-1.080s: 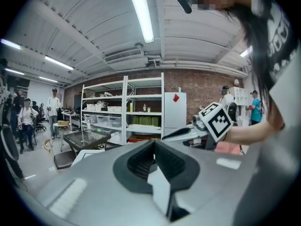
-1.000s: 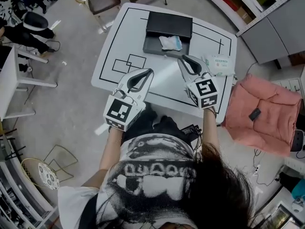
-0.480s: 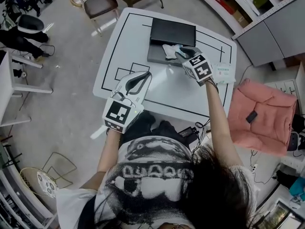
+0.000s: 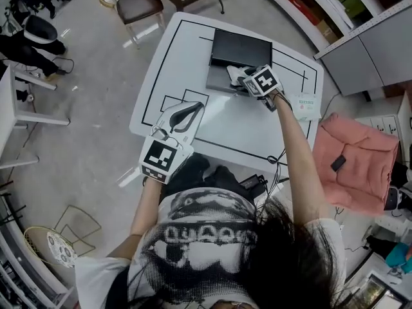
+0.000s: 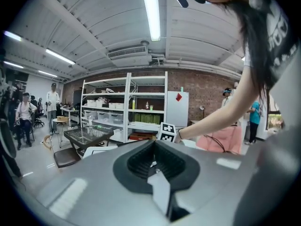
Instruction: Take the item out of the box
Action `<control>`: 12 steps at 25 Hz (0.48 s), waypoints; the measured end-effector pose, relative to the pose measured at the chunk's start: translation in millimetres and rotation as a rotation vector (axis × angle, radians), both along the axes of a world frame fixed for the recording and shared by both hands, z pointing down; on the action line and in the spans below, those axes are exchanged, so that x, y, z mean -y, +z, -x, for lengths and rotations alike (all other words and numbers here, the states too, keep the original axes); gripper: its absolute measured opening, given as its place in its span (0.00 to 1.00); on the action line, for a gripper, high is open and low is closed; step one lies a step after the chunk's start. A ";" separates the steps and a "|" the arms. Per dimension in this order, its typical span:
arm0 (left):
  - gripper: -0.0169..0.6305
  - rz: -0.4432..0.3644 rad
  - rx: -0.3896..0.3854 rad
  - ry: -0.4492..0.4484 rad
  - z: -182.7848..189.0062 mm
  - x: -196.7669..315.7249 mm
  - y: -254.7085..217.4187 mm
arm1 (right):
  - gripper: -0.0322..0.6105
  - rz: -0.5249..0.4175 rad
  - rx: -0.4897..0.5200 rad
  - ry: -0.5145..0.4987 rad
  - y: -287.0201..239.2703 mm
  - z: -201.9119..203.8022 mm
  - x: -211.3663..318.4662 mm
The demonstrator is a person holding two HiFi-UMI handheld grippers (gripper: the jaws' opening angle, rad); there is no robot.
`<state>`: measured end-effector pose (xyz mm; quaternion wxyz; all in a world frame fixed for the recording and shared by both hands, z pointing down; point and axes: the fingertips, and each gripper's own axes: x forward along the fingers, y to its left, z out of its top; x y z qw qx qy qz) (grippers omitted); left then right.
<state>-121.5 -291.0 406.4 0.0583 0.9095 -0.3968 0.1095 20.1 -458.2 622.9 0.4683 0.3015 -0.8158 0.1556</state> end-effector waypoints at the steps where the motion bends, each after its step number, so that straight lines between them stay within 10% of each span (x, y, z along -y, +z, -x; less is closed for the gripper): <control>1: 0.03 0.001 -0.001 -0.001 2.4 0.7 0.5 | 0.30 0.011 -0.017 0.002 5.0 -0.3 0.6; 12: 0.03 0.013 -0.011 -0.012 21.3 9.4 3.6 | 0.14 0.047 -0.064 0.060 26.3 1.9 -0.1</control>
